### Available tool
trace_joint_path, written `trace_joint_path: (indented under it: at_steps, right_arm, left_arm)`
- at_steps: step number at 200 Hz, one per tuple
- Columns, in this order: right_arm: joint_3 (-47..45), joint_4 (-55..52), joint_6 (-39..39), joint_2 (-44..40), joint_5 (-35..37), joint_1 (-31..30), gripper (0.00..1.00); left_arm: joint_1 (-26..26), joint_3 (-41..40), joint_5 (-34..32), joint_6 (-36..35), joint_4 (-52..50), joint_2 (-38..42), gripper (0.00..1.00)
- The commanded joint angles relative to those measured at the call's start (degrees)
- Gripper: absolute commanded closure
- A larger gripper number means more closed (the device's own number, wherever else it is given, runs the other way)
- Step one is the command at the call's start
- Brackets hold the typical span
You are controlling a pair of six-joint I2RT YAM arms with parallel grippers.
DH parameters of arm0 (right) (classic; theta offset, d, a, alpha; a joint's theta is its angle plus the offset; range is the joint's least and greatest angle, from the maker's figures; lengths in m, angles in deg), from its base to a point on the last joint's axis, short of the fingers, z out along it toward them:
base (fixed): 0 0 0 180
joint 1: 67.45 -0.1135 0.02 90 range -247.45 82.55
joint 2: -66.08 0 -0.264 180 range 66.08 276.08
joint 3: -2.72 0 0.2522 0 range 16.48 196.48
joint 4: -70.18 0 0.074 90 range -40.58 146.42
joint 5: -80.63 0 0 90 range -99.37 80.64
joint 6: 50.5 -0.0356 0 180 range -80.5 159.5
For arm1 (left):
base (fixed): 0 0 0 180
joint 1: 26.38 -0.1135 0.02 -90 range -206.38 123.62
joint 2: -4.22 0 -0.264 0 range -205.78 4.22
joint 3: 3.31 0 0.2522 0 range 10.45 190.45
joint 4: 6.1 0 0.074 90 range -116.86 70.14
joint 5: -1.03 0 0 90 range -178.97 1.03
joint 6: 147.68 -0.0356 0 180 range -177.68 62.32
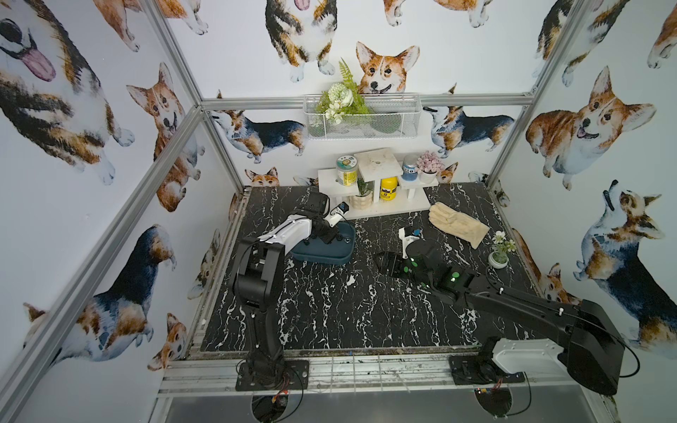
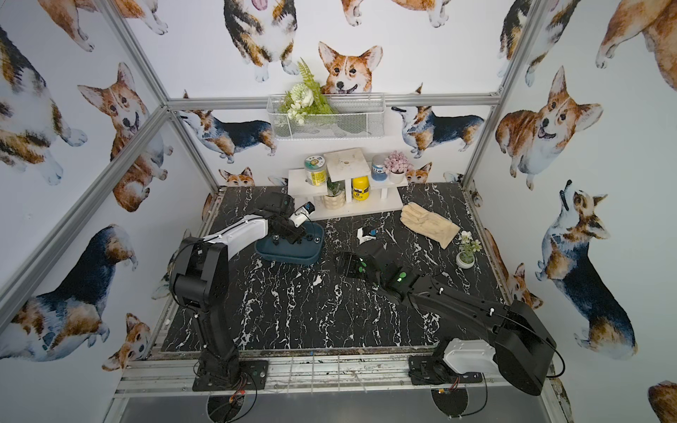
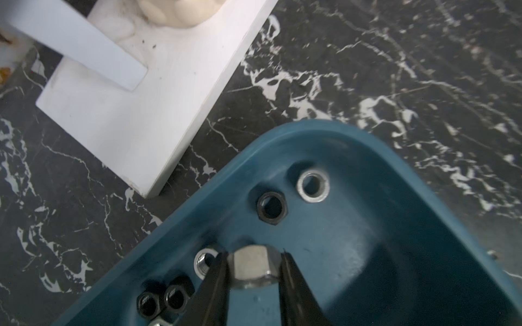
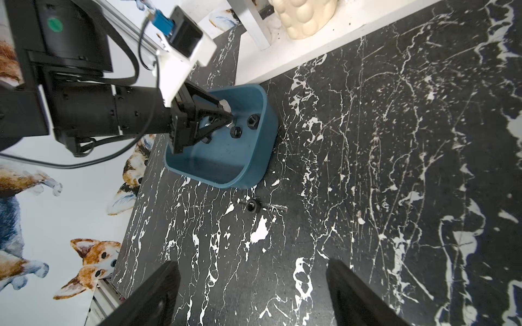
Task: Put the nuts on the desktop into the storage box
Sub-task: Place the nut in the storage box.
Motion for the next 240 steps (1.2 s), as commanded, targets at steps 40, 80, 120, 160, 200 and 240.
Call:
trace_joint_path:
  at_steps: [40, 80, 120, 160, 200, 240]
  right_arm:
    - [-0.5, -2.0, 1.5, -1.2, 2.5, -0.4, 0.13]
    - [-0.5, -2.3, 1.3, -1.2, 2.5, -0.4, 0.13]
    - [-1.2, -2.9, 0.9, -0.9, 2.5, -0.5, 0.12]
    - [-1.1, -3.4, 1.7, 3.2, 0.9, -1.0, 0.13]
    - [0.3, -0.9, 5.6, 9.7, 3.1, -5.4, 0.15]
    - [2.5, 5.7, 11.5, 18.4, 4.3, -9.3, 0.15]
  left_arm:
    - [-0.1, 3.5, -2.7, 4.5, -2.4, -4.1, 0.77]
    - [-0.1, 5.2, -3.0, 5.5, -3.7, -6.5, 0.71]
    - [-0.1, 4.9, -3.4, 6.2, -2.9, -6.6, 0.59]
    - [-0.1, 4.1, -2.6, 6.7, -2.2, -4.6, 0.52]
    - [-0.7, 1.8, -0.3, 6.5, -3.1, 0.1, 0.51]
    - [-4.8, -3.6, 7.7, 6.9, -4.2, 10.1, 0.49]
